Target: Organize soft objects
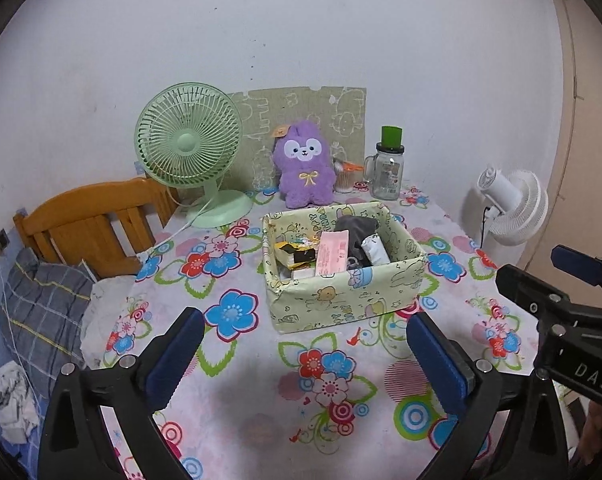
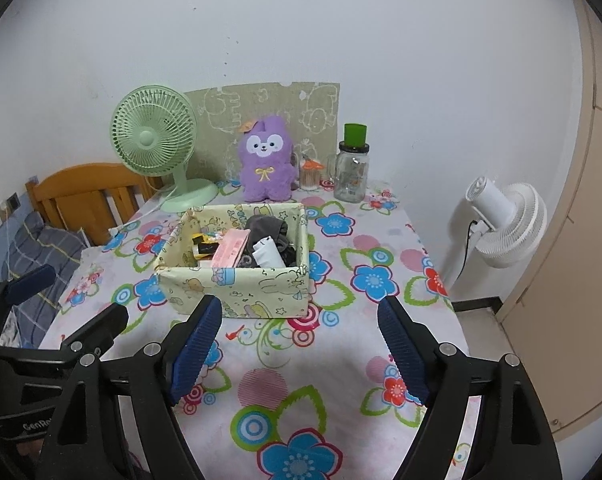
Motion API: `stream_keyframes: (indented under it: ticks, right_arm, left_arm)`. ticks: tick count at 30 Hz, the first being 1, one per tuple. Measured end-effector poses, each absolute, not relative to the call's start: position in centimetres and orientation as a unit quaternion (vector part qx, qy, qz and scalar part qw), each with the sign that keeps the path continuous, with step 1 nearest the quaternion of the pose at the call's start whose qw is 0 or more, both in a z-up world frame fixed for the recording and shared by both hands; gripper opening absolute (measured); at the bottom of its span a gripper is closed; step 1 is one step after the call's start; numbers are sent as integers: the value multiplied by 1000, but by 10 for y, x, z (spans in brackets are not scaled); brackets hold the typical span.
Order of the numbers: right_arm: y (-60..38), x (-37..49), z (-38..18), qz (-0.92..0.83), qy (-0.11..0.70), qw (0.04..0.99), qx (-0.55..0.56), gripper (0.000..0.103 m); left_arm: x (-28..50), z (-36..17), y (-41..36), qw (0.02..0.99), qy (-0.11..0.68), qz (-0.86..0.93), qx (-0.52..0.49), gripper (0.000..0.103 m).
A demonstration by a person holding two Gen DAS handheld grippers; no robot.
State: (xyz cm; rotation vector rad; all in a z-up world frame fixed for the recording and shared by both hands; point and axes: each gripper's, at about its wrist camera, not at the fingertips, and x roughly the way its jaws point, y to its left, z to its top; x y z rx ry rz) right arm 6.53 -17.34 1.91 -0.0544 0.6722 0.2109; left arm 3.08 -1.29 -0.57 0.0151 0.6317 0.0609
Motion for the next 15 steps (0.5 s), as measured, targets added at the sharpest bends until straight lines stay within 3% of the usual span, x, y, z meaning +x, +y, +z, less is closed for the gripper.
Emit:
stream_keyframes:
  ticks: [15]
  right_arm:
    - [-177, 54, 22, 110, 313, 943, -10, 83]
  left_arm:
    - [13, 3, -11, 956, 290, 29, -9, 103]
